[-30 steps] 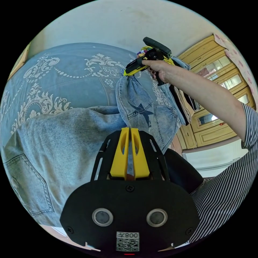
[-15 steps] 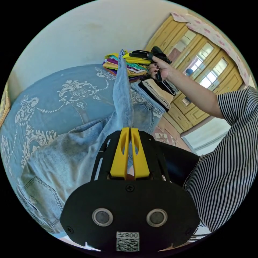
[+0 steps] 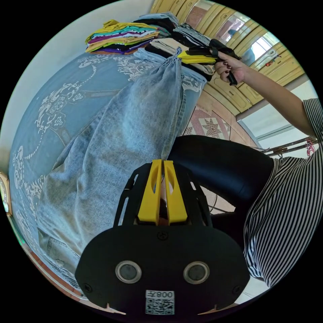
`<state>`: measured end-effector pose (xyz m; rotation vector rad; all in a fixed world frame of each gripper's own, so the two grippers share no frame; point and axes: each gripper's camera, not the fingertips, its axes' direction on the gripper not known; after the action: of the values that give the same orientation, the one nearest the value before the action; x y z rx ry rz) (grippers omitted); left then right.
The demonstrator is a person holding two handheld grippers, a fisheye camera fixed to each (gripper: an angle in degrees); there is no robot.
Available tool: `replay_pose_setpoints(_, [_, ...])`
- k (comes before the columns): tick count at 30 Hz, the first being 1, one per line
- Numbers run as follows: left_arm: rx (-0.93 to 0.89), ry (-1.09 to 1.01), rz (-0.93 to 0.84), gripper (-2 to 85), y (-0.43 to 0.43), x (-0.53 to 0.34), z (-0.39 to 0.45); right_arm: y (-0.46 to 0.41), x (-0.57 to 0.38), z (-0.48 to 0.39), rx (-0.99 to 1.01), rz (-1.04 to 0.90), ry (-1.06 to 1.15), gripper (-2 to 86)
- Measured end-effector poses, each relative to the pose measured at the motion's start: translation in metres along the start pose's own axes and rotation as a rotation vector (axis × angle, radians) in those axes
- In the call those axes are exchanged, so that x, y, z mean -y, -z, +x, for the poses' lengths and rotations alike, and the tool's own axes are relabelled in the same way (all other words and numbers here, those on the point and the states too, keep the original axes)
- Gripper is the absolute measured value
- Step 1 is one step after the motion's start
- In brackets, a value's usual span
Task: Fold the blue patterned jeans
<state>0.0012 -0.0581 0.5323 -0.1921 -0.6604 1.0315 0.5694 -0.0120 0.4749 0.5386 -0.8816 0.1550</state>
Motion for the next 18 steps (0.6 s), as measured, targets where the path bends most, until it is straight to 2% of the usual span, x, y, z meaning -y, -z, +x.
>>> replay_pose_setpoints(9, [-0.022, 0.024, -0.048, 1.0, -0.009, 0.027, 0.011, 0.020, -0.030, 0.046, 0.007, -0.015, -0.065, 2.3])
replay_pose_setpoints(18, [-0.028, 0.054, -0.020, 1.0, 0.002, 0.032, 0.015, 0.014, -0.024, 0.027, 0.024, -0.013, 0.099, 2.0])
